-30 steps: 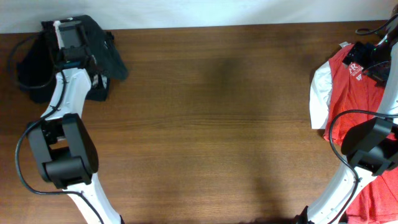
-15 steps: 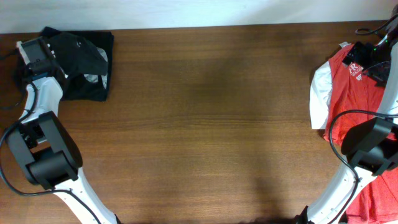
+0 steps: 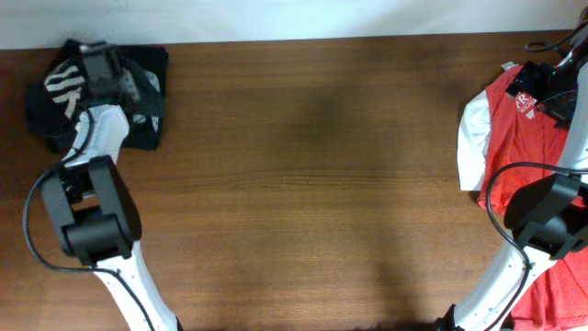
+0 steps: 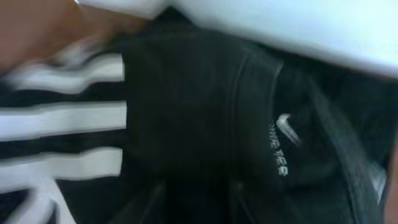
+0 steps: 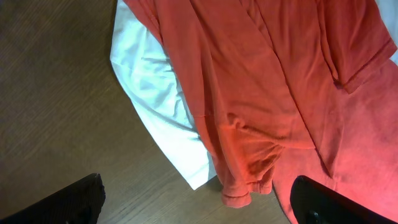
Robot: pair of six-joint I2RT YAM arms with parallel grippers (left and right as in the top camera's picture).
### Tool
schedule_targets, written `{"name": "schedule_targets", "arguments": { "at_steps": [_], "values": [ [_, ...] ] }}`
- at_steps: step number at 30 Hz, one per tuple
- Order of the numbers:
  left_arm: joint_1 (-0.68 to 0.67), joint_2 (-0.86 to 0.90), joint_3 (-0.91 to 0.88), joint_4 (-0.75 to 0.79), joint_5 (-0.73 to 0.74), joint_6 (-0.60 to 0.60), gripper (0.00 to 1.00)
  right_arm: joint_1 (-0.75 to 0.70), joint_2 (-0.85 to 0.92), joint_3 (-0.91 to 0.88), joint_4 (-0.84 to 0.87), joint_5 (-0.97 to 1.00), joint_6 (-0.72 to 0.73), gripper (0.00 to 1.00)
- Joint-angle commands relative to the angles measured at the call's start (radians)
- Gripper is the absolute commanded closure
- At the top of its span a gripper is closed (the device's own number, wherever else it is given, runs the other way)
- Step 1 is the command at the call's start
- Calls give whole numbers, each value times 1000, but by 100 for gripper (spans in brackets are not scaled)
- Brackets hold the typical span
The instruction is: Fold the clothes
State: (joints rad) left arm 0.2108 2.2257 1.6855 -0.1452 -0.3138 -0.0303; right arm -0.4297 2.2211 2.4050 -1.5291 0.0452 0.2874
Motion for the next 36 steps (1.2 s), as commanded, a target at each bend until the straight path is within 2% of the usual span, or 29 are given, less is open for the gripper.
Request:
{"name": "schedule_targets", "arguments": {
  "at_steps": [1, 3, 4, 6, 9, 11, 14, 18, 24, 27, 30, 33, 35, 36],
  "values": [
    [7, 12, 5, -68, 15, -8, 50, -3, -8, 4, 0, 12, 5, 1],
    [-6, -60, 5, -135, 12, -8, 40, -3, -8, 3, 0, 13, 6, 1],
    [-21, -126, 5, -191, 12, -8, 31, -3, -8, 4, -1, 13, 6, 1],
    [-64, -294, 5, -340, 14, -8, 1, -3, -8, 4, -1, 13, 5, 1],
    [-154, -597, 5, -605, 166, -26, 1, -3, -8, 4, 0, 13, 5, 1],
    [-196, -739, 3, -834, 283, -133, 1, -3, -8, 4, -1, 13, 5, 1],
    [-326, -851, -23, -1102, 319, -141, 1, -3, -8, 3, 0, 13, 5, 1],
    [-460, -895, -63, -1268, 337, -156, 1, -3, -8, 4, 0, 12, 6, 1],
    [-465, -895, -63, -1360, 336, -156, 1, -3, -8, 4, 0, 13, 5, 1],
    [-465, -917, -72, -1328, 338, -125, 1, -3, -8, 4, 0, 12, 6, 1],
    [-463, -1078, -250, -1109, 404, 81, 1, -3, -8, 3, 0, 13, 5, 1],
    [-397, -1332, -564, -895, 404, 108, 1, -3, -8, 4, 0, 13, 5, 1],
    [-335, -1572, -757, -789, 406, 126, 1, -3, -8, 4, 0, 13, 5, 1],
    [-304, -1709, -840, -749, 424, 172, 1, -3, -8, 4, 0, 12, 6, 1]
  ]
}}
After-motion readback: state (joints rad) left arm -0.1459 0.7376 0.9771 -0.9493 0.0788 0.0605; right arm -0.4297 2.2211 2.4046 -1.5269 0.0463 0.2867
